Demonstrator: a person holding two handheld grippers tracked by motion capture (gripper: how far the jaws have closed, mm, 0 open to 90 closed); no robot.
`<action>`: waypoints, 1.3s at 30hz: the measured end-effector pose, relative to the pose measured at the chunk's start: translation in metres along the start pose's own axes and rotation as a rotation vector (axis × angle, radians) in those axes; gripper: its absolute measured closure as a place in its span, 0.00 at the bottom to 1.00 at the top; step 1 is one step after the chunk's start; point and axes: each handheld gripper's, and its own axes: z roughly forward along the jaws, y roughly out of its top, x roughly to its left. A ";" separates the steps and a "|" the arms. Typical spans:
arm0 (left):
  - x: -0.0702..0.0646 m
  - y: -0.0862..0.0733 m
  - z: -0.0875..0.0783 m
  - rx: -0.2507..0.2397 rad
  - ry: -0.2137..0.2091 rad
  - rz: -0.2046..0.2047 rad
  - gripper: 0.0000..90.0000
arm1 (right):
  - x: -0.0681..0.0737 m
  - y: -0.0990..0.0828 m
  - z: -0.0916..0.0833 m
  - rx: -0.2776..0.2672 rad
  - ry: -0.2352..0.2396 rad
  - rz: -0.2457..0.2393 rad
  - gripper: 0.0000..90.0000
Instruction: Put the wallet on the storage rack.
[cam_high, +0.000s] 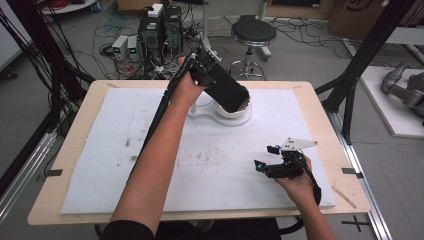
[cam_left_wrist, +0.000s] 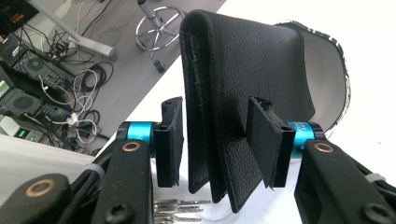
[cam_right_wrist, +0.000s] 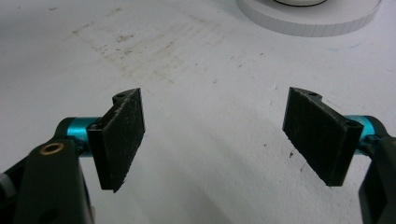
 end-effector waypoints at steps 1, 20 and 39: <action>0.000 0.000 -0.001 -0.006 -0.003 -0.004 0.61 | 0.000 0.000 0.000 -0.003 0.001 -0.004 0.24; 0.003 -0.001 -0.044 -0.182 -0.112 -0.055 0.43 | 0.002 0.003 -0.004 -0.020 0.007 -0.006 0.24; -0.002 -0.110 -0.120 -0.434 -0.320 -0.139 0.24 | -0.001 0.004 -0.009 -0.045 -0.019 0.012 0.23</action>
